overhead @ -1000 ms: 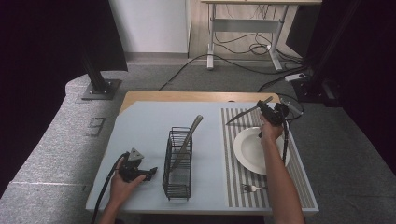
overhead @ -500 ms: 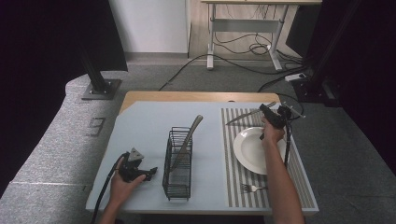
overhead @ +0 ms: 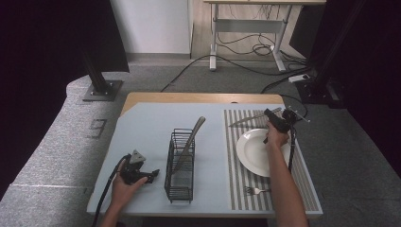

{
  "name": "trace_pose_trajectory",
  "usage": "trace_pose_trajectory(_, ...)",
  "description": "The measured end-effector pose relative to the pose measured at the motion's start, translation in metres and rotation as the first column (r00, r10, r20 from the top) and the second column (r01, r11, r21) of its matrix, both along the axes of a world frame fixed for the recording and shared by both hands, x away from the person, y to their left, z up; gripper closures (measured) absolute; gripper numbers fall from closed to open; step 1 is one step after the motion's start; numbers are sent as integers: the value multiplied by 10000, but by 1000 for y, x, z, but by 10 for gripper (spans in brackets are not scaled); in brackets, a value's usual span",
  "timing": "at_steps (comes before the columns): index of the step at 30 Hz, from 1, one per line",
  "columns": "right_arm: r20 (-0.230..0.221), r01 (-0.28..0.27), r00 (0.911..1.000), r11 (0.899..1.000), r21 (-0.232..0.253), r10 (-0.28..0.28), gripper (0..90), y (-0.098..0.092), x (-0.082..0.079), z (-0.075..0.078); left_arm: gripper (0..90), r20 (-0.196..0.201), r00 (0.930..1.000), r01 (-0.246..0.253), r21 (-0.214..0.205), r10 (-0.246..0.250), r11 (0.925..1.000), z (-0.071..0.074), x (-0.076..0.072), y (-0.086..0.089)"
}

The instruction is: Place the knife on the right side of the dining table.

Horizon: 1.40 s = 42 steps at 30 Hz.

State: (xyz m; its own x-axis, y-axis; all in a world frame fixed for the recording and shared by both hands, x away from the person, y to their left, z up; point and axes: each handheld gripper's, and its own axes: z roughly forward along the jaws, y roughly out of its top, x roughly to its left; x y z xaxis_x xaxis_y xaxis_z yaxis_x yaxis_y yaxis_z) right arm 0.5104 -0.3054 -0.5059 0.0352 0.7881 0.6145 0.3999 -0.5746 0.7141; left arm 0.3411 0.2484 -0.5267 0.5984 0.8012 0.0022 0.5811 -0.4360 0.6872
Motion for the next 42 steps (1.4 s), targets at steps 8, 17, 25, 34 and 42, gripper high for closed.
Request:
trace_pose_trajectory(8,-225,158,9996,9995,-255,-164,702,0,0,-2,140,6,10000,0,6,0,10000,0,0,0)
trace_pose_trajectory(17,-520,270,9983,9994,-220,-282,691,-2,1,-4,140,4,10000,-3,2,3,10000,0,0,0)
trace_pose_trajectory(25,-772,359,9963,9993,-81,-364,684,-3,1,-6,141,2,10000,-2,-1,2,10000,0,0,0)
trace_pose_trajectory(34,-1046,463,9933,9985,-288,-491,669,-5,1,-5,141,6,10000,-2,6,2,10000,0,0,0)
trace_pose_trajectory(42,-1369,503,9890,9977,-447,-560,653,-7,0,-3,140,2,10000,-3,2,3,10000,0,0,0)
